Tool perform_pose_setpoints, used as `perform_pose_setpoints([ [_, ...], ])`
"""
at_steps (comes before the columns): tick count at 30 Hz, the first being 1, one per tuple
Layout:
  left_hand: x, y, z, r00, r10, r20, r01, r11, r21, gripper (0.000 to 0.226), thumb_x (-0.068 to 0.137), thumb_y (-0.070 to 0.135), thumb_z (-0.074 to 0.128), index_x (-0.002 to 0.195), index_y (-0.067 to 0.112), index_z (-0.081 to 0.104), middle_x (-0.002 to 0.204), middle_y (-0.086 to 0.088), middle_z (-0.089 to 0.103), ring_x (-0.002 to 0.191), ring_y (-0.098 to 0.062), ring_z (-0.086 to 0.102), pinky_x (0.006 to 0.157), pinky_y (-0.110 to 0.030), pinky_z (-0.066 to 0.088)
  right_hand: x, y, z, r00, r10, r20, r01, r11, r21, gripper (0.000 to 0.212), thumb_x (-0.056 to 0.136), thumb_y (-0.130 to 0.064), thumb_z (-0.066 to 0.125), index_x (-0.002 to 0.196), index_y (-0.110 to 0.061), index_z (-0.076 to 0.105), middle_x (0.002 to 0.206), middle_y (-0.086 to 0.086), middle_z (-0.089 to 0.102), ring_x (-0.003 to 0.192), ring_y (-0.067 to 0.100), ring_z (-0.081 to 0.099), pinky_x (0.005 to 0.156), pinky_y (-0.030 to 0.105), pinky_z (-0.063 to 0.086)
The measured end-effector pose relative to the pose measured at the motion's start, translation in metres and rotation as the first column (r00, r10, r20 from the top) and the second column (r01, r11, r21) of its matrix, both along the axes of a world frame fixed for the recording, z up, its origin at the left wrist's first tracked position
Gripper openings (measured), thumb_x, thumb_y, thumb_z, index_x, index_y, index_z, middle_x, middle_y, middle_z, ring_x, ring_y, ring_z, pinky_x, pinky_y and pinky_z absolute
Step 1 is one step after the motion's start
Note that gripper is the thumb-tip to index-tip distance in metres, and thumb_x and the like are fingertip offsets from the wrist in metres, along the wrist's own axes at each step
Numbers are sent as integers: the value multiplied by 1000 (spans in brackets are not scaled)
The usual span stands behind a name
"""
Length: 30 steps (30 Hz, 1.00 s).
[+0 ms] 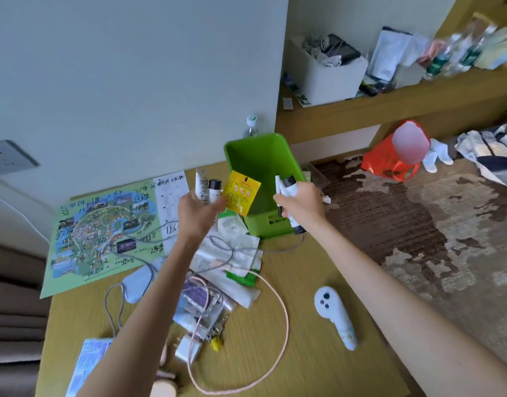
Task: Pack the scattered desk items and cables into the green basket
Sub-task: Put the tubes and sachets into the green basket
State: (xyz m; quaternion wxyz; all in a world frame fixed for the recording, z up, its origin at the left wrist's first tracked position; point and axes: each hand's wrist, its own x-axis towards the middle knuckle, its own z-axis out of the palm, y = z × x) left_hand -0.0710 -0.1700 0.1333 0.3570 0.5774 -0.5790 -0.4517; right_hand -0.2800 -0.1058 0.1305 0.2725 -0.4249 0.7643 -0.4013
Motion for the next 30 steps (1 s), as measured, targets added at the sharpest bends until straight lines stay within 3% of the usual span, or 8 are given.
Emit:
perform_pose_setpoints([
  [7,6,-49,-4,986,165,-17,-165,986,21,9,76,11,75,70,4,71,66,-11,71,49,-11,60,49,-21,48,-12,-102,-9,993,112,-38,-101,971,216,20,74,-17,68,60,-13,54,54,1,62,51,17,66,46,22,40],
  [12,17,-67,-23,971,239,-24,-235,967,102,17,77,12,77,62,4,71,59,-5,70,42,-6,57,40,-14,41,-9,-145,-56,978,200,-56,-152,873,464,34,79,-20,70,67,-15,39,66,0,47,53,16,48,45,24,29],
  [15,15,-73,-33,968,250,-14,-245,958,147,15,77,12,77,64,7,71,59,-3,71,44,-6,60,42,-14,43,-8,-153,-82,960,267,-85,-168,794,585,18,85,-19,65,92,-8,52,86,6,55,72,25,56,53,26,36],
  [20,2,-80,-38,976,214,-36,-202,959,200,9,78,13,76,71,13,71,62,-4,72,54,-13,64,54,-28,49,-8,-157,-107,938,333,-96,-181,708,683,25,93,-10,54,117,-4,54,104,11,57,80,24,51,52,28,36],
  [23,-8,-86,-33,983,178,-48,-165,964,208,10,79,14,76,71,15,69,63,-5,72,55,-16,63,54,-30,48,-14,-159,-109,912,401,-82,-235,677,697,25,94,-2,49,119,-2,53,109,11,58,79,21,53,56,27,41],
  [26,-23,-91,-23,991,123,-56,-112,978,176,10,79,15,76,72,17,69,64,-5,72,56,-16,65,55,-32,49,-23,-158,-96,871,470,-140,-263,688,677,6,93,-4,53,98,-5,56,86,6,57,62,15,50,48,23,36],
  [28,-34,-95,-15,996,72,-52,-64,987,144,10,79,16,77,73,16,70,65,-7,72,57,-20,65,55,-35,52,-31,-154,-79,849,469,-243,-259,770,583,3,93,-9,59,94,-8,57,85,2,59,64,15,55,52,23,42],
  [30,-48,-98,-8,999,-4,-37,8,993,115,10,80,17,76,73,12,71,65,-9,72,58,-27,66,57,-38,55,-42,-144,-61,861,348,-371,-221,913,342,15,91,-11,62,106,-10,63,101,1,64,83,16,64,63,22,46],
])
